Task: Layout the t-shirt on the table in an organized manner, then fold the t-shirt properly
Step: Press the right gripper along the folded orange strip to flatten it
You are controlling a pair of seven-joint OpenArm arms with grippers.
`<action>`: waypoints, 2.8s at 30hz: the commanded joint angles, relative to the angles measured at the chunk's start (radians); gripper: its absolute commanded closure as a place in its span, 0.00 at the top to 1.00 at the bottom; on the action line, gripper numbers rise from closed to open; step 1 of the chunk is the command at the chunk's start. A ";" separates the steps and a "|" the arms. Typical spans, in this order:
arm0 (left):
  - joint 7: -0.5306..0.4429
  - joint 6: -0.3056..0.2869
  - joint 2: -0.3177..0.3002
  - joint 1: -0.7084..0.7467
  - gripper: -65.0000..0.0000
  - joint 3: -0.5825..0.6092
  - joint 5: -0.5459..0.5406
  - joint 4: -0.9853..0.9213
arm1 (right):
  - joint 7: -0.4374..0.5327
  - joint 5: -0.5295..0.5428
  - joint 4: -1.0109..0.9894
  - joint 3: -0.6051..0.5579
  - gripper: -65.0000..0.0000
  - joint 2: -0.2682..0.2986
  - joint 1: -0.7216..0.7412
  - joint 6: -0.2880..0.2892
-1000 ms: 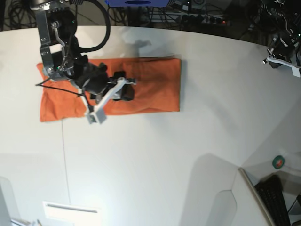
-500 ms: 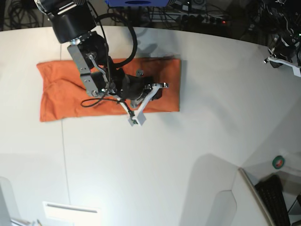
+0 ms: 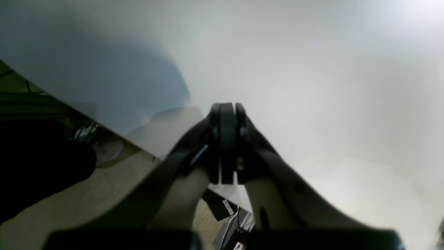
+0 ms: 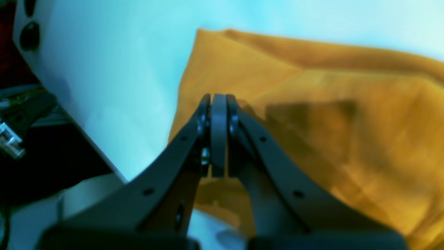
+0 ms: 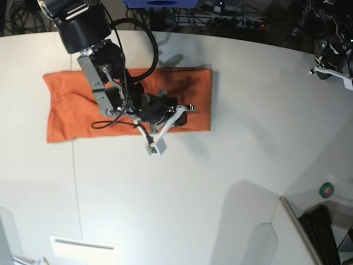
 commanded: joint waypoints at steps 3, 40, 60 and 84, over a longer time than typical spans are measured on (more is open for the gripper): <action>-0.017 -0.004 -0.019 0.001 0.00 -0.006 -0.010 0.015 | 0.065 0.006 -0.084 0.008 0.00 0.026 0.049 0.006; -0.018 -0.004 -0.017 -0.006 0.00 -0.006 -0.013 0.014 | -0.096 0.010 0.219 -0.179 0.00 0.051 -0.099 -0.025; -0.018 -0.004 -0.017 -0.003 0.00 -0.006 -0.013 0.018 | -0.043 0.007 0.140 -0.213 0.00 0.023 -0.020 -0.029; -0.018 -0.004 -0.014 0.000 0.00 -0.006 -0.014 0.020 | 0.065 0.012 -0.071 -0.205 0.00 0.031 0.093 -0.029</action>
